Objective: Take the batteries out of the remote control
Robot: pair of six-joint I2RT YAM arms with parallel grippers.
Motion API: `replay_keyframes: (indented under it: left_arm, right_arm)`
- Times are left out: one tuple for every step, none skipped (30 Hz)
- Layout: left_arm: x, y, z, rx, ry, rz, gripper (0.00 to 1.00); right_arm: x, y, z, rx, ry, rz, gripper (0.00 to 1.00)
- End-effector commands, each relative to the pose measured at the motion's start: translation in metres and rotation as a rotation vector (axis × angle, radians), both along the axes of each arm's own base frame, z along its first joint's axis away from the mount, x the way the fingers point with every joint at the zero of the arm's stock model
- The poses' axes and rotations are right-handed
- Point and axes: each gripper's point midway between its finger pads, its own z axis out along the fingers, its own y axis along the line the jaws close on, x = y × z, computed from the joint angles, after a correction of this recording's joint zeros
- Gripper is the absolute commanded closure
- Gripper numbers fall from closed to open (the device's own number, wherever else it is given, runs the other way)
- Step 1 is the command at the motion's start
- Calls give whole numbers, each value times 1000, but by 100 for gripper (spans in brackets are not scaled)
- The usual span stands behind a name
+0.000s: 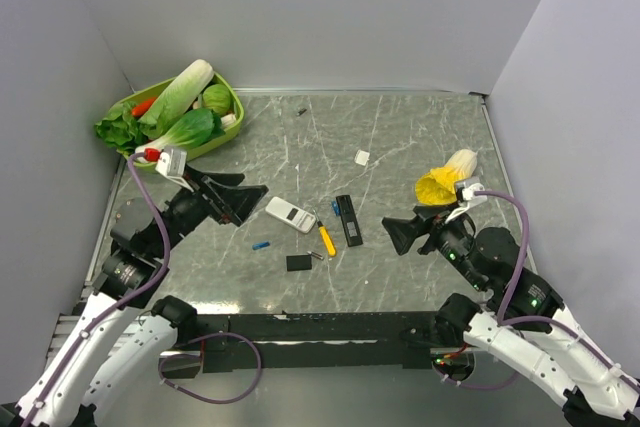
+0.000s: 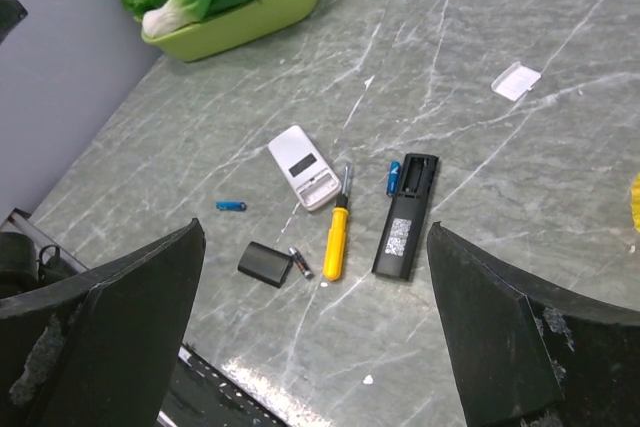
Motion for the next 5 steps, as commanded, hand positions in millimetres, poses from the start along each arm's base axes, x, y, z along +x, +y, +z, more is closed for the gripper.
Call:
replay_keyframes:
  left_arm:
    - [-3, 1, 12, -13, -67, -3, 3]
    - [-3, 0, 10, -11, -64, -6, 3]
    - [-3, 0, 10, -11, -64, -6, 3]
    - [-2, 0, 10, -11, -63, -3, 3]
    - [-2, 1, 10, -13, -63, -2, 3]
  right_arm:
    - [0, -3, 2, -5, 6, -13, 0]
    - [0, -3, 1, -6, 8, -16, 0]
    - [1, -3, -1, -7, 14, -20, 0]
    - [1, -3, -2, -9, 17, -20, 0]
    - [1, -3, -2, -6, 13, -20, 0]
